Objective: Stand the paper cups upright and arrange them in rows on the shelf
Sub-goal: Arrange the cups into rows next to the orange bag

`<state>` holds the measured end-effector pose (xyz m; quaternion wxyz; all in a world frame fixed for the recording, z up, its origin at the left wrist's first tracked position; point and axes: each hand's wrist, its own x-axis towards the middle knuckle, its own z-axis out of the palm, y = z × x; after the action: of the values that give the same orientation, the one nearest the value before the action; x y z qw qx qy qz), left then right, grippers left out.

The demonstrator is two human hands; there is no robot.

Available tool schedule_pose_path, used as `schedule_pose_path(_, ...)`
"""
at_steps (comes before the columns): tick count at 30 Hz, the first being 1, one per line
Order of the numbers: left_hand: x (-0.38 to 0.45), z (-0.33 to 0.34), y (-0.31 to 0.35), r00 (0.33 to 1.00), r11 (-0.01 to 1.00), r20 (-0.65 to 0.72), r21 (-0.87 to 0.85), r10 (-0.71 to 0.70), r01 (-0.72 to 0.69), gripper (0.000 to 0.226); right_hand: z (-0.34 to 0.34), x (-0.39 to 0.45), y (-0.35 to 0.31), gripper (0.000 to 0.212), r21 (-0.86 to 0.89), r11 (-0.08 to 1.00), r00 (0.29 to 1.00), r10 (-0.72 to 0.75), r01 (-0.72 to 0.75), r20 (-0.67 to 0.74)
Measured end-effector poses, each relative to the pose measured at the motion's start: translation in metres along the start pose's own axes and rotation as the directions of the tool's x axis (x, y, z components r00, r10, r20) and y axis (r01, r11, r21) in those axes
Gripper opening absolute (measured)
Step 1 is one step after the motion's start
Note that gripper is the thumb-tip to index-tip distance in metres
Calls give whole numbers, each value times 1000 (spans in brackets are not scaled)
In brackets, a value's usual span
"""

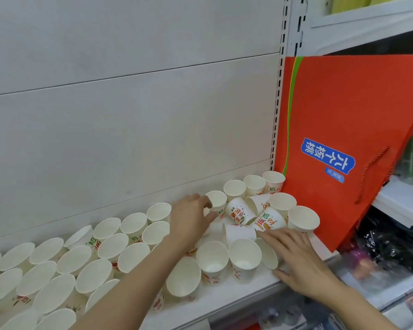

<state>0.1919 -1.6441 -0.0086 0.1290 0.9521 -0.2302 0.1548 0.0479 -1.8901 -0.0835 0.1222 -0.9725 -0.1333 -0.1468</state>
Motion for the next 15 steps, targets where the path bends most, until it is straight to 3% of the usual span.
schedule_pose_path(1, -2, -3, 9, 1000, 1000, -7, -21, -23, 23, 32, 1, 1, 0, 92, 0, 1000, 1000, 5, -5, -11)
schedule_pose_path(3, -2, -3, 28, 982, 991, 137, -10, -129, 132, 41, 1, 4, -3, 84, -2, 1000, 998, 6, -6, -65)
schedule_pose_path(6, 5, 10, 46, 869, 945, 412, -50, -274, 322, 50, 1, 6, -7, 70, 33, 999, 985, 31, -26, -170)
schedule_pose_path(8, 9, 13, 50, 809, 881, 498, -165, -314, 444, 45, 1, 6, -9, 70, 99, 992, 972, 97, -78, -212)
schedule_pose_path(10, 14, 15, 50, 789, 815, 517, -263, -333, 516, 34, 1, 5, -11, 72, 158, 980, 961, 157, -123, -229)
schedule_pose_path(12, 15, 14, 50, 812, 792, 470, -318, -345, 521, 35, 0, 3, -16, 73, 214, 965, 948, 201, -149, -247)
schedule_pose_path(15, 14, 6, 41, 933, 927, 258, -212, -252, 309, 38, -3, 2, -27, 72, 353, 911, 910, 318, -214, -268)
